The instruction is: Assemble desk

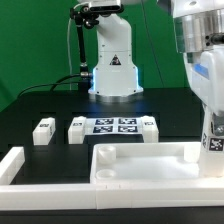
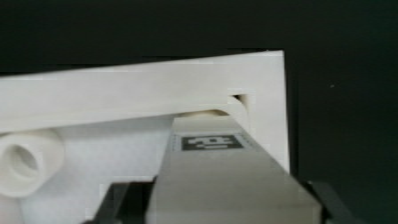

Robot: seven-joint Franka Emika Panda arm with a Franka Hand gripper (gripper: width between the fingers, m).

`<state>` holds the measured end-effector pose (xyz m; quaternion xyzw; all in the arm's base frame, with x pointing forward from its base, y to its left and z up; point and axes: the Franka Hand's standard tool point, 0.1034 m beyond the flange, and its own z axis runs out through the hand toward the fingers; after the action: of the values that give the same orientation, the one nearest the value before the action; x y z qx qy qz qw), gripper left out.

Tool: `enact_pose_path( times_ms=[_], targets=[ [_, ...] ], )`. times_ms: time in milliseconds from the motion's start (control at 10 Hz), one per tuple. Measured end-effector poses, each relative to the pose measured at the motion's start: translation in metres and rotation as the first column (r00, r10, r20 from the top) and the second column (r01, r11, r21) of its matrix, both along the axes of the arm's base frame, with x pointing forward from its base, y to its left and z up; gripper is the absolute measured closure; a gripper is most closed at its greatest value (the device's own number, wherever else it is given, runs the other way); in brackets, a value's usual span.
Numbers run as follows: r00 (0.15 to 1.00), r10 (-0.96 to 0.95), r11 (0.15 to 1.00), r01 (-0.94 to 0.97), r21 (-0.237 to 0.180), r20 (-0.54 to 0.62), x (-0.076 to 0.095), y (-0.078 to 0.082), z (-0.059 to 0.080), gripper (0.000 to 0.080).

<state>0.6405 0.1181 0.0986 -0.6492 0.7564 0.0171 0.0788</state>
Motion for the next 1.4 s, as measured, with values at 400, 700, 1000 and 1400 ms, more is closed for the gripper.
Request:
enact_pose_path(
  times_ms=[400,700,1000,1400],
  targets=[
    [0.968,0.250,0.968,-0.250,-0.029,0.027,-0.0010,0.0035,-0.0002,0.0275],
    [0.748,0.661,0.749,-0.654,-0.107,0.059,0.0000,0.0088,-0.0022,0.0177],
    [0.620,0.783,0.621,-0.772,-0.135,0.060,0.0003,0.0069,-0.0022,0.0150],
    [0.136,0.990,0.125,-0.969,-0.215,-0.035,-0.0003,0.0076,-0.0006,0.0150]
  ],
)
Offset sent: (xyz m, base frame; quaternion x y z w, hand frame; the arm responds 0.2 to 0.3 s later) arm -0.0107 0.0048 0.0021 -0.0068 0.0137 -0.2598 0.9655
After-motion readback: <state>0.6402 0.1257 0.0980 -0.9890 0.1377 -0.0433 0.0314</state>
